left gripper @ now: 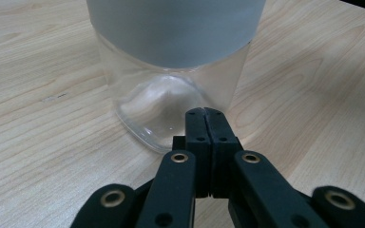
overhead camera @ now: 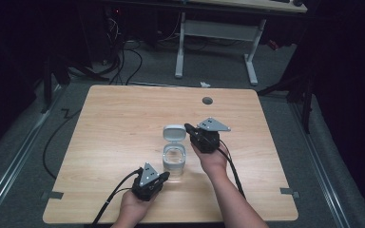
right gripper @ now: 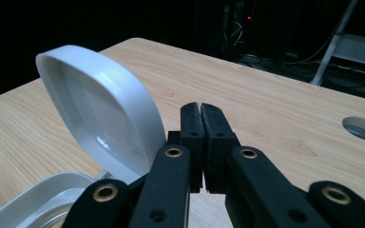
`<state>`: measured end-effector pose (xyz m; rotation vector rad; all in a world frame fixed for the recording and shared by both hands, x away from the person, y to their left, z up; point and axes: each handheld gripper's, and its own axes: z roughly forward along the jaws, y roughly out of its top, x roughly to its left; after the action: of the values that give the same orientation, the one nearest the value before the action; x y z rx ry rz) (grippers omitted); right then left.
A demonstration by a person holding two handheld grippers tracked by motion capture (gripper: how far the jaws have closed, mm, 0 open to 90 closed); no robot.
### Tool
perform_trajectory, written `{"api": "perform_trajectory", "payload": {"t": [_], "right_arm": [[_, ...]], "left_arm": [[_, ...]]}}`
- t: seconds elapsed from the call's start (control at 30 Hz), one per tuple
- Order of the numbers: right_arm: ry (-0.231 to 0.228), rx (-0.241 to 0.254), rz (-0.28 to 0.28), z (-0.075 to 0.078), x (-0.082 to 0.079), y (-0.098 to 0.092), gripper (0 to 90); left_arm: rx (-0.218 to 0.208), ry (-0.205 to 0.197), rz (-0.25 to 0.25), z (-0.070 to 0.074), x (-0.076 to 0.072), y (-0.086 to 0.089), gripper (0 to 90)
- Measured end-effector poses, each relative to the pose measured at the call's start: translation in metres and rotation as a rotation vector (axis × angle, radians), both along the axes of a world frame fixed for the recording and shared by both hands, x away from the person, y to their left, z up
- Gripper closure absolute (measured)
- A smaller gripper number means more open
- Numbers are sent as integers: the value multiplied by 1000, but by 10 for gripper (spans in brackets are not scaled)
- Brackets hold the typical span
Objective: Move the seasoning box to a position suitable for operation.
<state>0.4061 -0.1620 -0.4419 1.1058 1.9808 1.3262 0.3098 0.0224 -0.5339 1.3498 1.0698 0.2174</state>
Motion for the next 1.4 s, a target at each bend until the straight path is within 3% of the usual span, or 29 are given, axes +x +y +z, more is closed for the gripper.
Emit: {"api": "perform_trajectory", "payload": {"t": [0.63, 0.9, 1.4], "right_arm": [[5, -31, 38, 1, -22, -3, 887], [-1, -31, 61, -7, -36, -4, 880], [-21, -19, 14, -27, -68, -32, 816]], "left_arm": [[-6, -5, -4, 0, -1, 0, 880], [-5, -5, -5, 0, -2, 1, 877], [-28, 1, -23, 5, -6, 6, 900]]}}
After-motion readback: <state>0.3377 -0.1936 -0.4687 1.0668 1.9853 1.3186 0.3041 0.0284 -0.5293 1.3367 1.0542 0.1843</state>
